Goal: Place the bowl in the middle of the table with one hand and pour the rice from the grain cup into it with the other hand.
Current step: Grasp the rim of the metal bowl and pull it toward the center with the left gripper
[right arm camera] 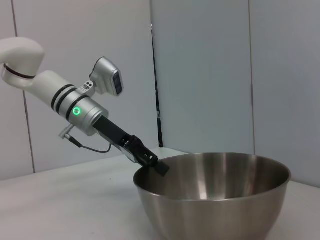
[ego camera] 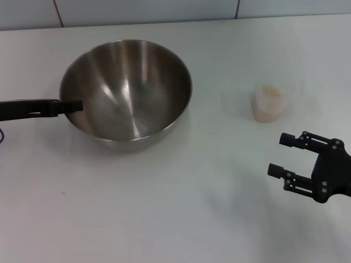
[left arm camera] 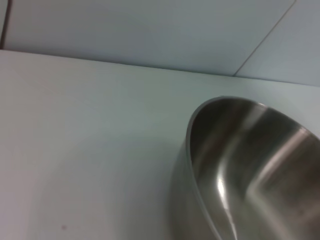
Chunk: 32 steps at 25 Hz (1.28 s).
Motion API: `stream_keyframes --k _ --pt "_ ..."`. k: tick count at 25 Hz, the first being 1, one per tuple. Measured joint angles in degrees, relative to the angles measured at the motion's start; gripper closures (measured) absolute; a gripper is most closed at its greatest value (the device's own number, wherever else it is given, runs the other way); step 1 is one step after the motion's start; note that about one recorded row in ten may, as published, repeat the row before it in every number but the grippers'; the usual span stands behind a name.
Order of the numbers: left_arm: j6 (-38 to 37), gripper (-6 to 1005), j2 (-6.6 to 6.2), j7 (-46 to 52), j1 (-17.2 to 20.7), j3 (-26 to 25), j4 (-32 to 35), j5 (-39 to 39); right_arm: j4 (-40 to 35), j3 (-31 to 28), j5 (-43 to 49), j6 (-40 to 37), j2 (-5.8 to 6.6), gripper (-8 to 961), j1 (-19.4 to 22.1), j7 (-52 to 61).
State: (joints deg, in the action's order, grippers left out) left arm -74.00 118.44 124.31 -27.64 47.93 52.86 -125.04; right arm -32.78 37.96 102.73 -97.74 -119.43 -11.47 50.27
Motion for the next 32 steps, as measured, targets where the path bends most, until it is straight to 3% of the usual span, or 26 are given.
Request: stream_keyframes --k 11,32 --pt "-0.02 782 -0.11 0.05 -0.12 -0.20 -0.04 0.80 0.08 -0.50 -0.15 0.27 0.07 298 -0.13 0.00" --pt "0.07 919 -0.11 -1.91 0.19 1.21 1.15 0.36 0.09 -0.59 -0.17 0.27 0.07 305 -0.03 0.00"
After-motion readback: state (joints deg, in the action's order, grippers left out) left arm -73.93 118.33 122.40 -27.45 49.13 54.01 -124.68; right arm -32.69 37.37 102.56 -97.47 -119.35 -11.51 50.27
